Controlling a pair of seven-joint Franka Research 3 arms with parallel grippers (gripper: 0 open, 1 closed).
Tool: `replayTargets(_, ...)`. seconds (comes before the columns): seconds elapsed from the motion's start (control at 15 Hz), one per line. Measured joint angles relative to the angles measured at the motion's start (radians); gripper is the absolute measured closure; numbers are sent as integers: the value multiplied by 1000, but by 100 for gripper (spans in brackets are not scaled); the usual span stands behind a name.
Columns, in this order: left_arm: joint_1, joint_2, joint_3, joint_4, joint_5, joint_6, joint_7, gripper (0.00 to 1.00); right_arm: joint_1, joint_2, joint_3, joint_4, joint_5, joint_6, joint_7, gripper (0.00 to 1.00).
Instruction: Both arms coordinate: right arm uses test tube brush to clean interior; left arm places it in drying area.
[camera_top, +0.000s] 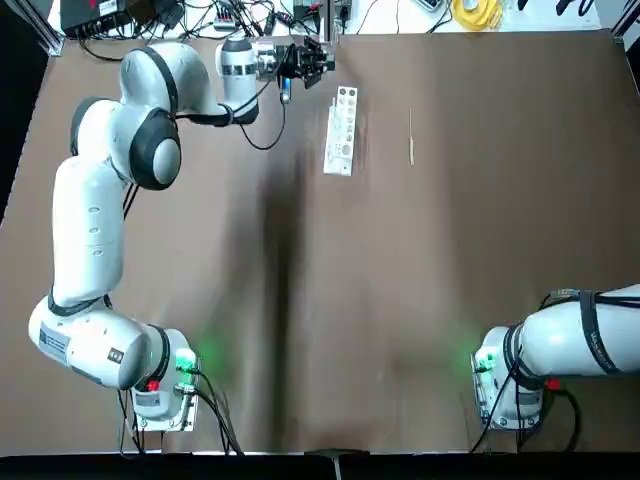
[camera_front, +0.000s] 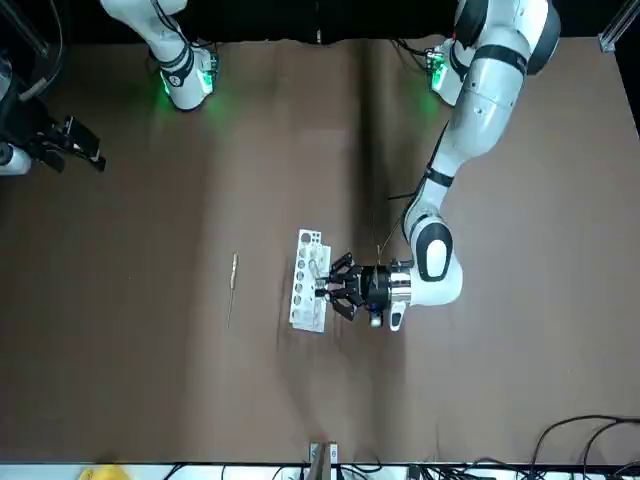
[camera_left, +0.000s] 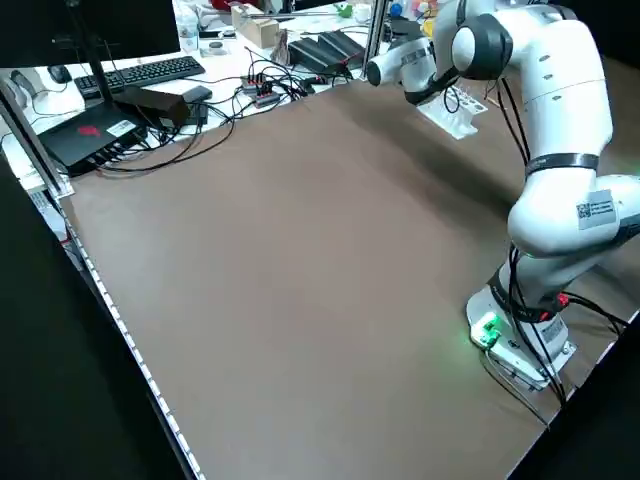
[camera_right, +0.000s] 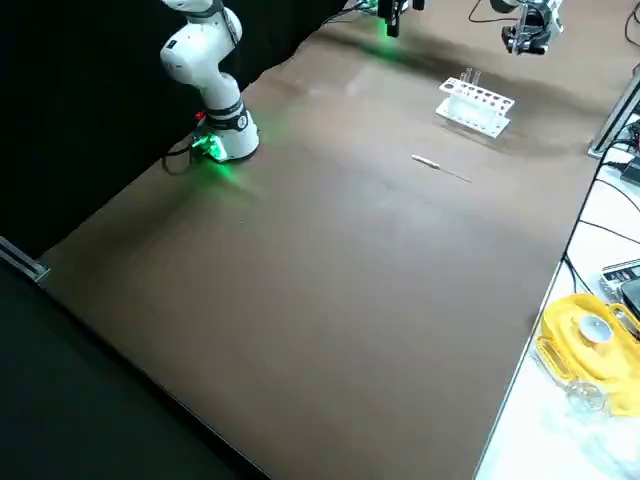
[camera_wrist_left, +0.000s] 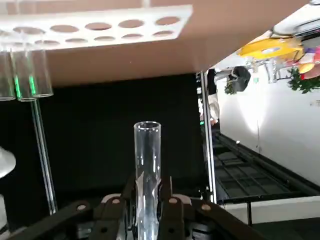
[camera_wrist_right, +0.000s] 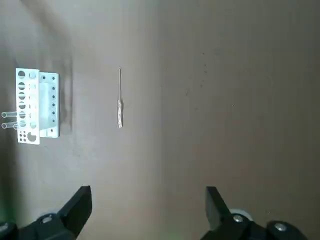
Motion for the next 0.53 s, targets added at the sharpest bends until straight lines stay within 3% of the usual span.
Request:
replayTargets(0.2,5,53,-1,2,-45,-104,0,77,4,0,0,0,0,0,1,0)
replayTargets(0.53,43,105,-1,17,-76,-167,30,77,4,1,-2,-5,-2,-15,7,0)
